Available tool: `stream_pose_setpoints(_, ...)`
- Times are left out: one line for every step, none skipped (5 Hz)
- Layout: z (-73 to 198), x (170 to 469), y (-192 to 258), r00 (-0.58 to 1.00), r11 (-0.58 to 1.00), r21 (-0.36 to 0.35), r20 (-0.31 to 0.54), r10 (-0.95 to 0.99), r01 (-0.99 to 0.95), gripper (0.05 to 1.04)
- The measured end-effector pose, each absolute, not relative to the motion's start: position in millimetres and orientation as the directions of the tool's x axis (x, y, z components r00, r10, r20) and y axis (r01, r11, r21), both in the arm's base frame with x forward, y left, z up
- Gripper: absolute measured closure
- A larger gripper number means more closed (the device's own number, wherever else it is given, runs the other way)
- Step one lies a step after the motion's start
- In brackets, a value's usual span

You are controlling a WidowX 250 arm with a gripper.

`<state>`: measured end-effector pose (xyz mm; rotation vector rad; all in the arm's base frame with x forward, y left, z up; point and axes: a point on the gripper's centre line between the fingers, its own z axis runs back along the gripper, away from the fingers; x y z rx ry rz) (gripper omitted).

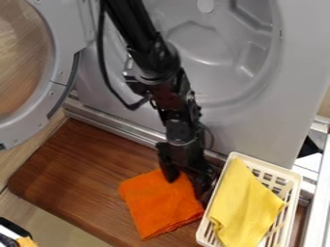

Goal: Picked up the orange cloth and place it beside the white basket

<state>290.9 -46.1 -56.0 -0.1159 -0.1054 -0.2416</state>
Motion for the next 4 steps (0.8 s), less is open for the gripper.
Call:
stream_pose_setpoints(-36,293,-43,0.963,0.967,-0.093,0.147,-0.224,0.239,0.085)
stream_pose_setpoints(-1,292,-43,0.95,0.967,-0.085,0.222,-0.218,0.242,0.085)
stream_pose_setpoints(45,287,-39,0.939,0.968,-0.055,0.261,-0.222,0.244,0.085)
stream_pose_setpoints(47,287,-39,0.94,0.969,-0.056,0.263,-0.219,0.241,0.085)
